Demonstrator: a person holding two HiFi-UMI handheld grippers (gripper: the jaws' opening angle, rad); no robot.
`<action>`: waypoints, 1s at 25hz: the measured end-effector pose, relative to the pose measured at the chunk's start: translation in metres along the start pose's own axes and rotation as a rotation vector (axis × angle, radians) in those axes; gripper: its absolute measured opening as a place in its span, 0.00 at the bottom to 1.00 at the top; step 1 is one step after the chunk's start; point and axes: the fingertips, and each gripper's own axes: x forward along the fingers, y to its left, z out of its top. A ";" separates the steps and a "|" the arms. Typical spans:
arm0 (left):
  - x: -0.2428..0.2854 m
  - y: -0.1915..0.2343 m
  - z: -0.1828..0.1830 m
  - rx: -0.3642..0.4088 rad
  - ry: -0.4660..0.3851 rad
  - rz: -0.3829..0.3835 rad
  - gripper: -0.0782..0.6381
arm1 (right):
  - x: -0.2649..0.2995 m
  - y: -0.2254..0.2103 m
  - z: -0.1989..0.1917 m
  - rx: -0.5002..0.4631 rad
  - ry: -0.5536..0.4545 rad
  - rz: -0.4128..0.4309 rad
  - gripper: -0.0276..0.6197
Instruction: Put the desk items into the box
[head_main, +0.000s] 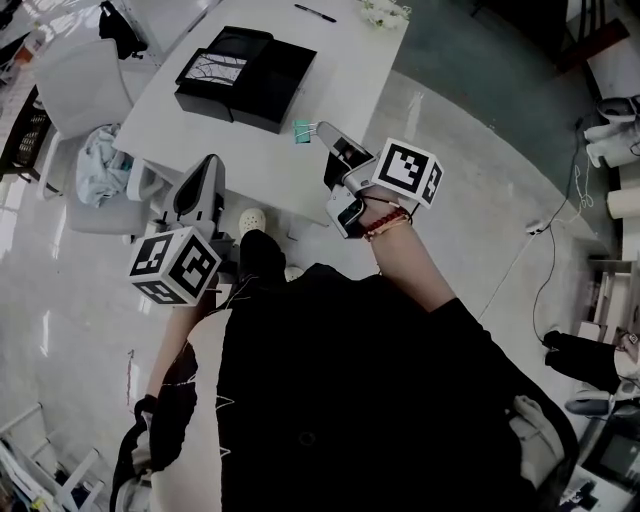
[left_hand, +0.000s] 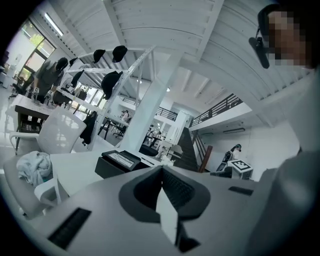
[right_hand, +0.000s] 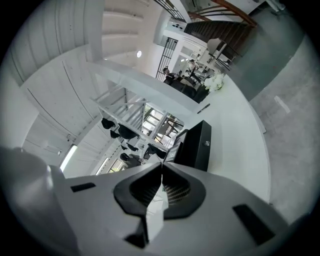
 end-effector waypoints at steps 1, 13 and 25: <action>-0.001 0.001 -0.001 0.000 0.006 0.002 0.12 | 0.000 0.004 0.002 -0.010 -0.010 0.004 0.06; 0.049 0.042 0.014 -0.016 0.073 -0.053 0.12 | 0.030 -0.006 0.022 -0.061 -0.034 -0.093 0.06; 0.126 0.091 0.076 0.045 0.096 -0.202 0.12 | 0.095 -0.007 0.060 -0.055 -0.158 -0.165 0.06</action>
